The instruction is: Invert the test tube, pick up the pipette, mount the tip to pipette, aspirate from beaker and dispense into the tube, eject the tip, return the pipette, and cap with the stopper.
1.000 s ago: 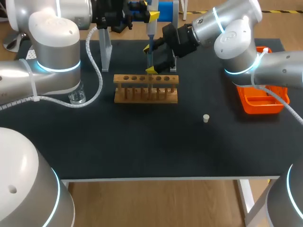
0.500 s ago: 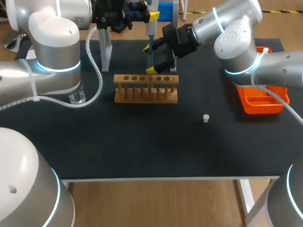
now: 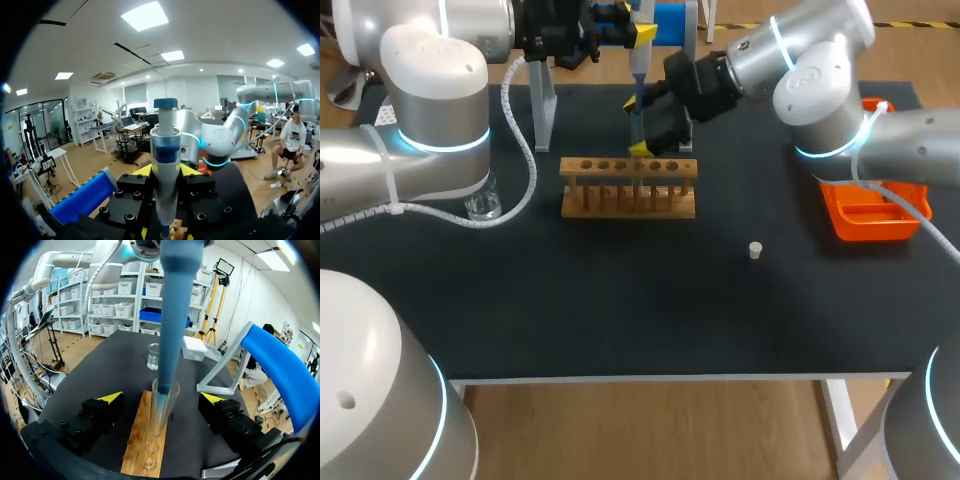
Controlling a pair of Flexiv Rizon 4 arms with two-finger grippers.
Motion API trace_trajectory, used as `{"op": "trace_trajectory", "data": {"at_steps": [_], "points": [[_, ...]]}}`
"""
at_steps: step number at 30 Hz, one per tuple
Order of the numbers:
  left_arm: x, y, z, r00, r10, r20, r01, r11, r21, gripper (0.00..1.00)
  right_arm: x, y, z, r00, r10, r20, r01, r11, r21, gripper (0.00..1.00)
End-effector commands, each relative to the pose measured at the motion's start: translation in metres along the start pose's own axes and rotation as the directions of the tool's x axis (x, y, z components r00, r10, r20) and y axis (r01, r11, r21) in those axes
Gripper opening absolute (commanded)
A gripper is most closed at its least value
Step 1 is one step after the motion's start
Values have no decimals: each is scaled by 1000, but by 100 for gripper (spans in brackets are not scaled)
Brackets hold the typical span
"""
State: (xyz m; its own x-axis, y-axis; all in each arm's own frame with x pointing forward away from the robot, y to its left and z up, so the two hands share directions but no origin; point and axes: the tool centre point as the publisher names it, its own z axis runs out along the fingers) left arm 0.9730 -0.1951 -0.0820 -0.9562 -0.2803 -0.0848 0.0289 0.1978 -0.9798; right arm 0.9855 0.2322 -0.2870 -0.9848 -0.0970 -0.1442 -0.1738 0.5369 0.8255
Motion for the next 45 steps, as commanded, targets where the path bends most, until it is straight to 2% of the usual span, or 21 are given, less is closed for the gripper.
{"op": "trace_trajectory", "data": {"at_steps": [1,13,19,23,31,35,42,45], "points": [[-1,1,0,1000,2,-2,-2,1000,6,0,13,-1,-23,1000,3,13,-3,1000,-5,100],[-1,1,0,1000,2,-2,-2,1000,6,0,41,8,-77,999,-12,38,12,1000,-18,100],[-1,1,0,1000,2,-2,-2,1000,6,0,53,6,-103,997,-1,81,2,1000,-18,100],[-1,1,0,1000,2,-2,-2,1000,6,0,57,10,-124,994,9,113,-3,998,-55,100],[-1,1,0,1000,2,-2,-2,1000,6,0,67,37,-167,983,-21,184,45,991,-126,100],[-1,1,0,1000,2,-2,-2,1000,6,0,65,52,-184,976,-41,213,75,986,-151,100],[-1,1,0,1000,2,-2,-2,1000,6,0,61,77,-194,973,-59,222,95,984,-153,100],[-1,1,0,1000,2,-2,-2,1000,6,0,61,77,-194,973,-59,222,95,984,-153,100]]}}
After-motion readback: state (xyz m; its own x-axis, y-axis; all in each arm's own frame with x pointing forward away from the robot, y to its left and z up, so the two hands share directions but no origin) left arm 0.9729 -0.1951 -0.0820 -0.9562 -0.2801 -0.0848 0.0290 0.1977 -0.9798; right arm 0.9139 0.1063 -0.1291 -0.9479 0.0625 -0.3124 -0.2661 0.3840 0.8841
